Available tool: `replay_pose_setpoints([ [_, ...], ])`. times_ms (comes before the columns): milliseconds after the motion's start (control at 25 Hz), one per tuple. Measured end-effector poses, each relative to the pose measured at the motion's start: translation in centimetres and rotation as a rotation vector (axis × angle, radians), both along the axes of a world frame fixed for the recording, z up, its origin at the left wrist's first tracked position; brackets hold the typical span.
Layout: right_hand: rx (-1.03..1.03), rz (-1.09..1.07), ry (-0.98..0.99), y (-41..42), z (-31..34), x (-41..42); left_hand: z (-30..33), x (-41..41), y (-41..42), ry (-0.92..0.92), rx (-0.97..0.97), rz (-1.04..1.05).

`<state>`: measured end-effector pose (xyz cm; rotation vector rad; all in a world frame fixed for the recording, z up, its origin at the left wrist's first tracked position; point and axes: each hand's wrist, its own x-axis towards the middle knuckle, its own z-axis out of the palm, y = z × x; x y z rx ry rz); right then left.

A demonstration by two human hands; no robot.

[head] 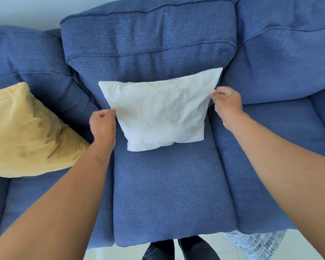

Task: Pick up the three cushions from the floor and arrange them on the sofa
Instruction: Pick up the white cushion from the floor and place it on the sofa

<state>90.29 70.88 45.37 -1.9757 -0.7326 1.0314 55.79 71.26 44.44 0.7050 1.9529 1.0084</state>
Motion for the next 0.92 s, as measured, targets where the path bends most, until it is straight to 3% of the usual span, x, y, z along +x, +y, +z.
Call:
replay_pose_setpoints([
  [80, -0.078, 0.115, -0.070, -2.6, 0.2, 0.3, -0.2, 1.2, -3.3, 0.010, -0.087, -0.045],
  [200, -0.182, 0.298, -0.218, -7.0, 0.3, 0.3, 0.4, 4.3, -7.8, 0.107, -0.176, -0.273],
  [480, -0.323, 0.432, -0.521, -17.3, 2.1, 2.8, 4.0, 14.3, -13.7, 0.335, -0.074, -0.882],
  [920, -0.460, 0.058, -0.529, -36.1, 4.8, 7.5, 6.4, 25.4, -22.7, 0.349, 0.101, -1.459],
])
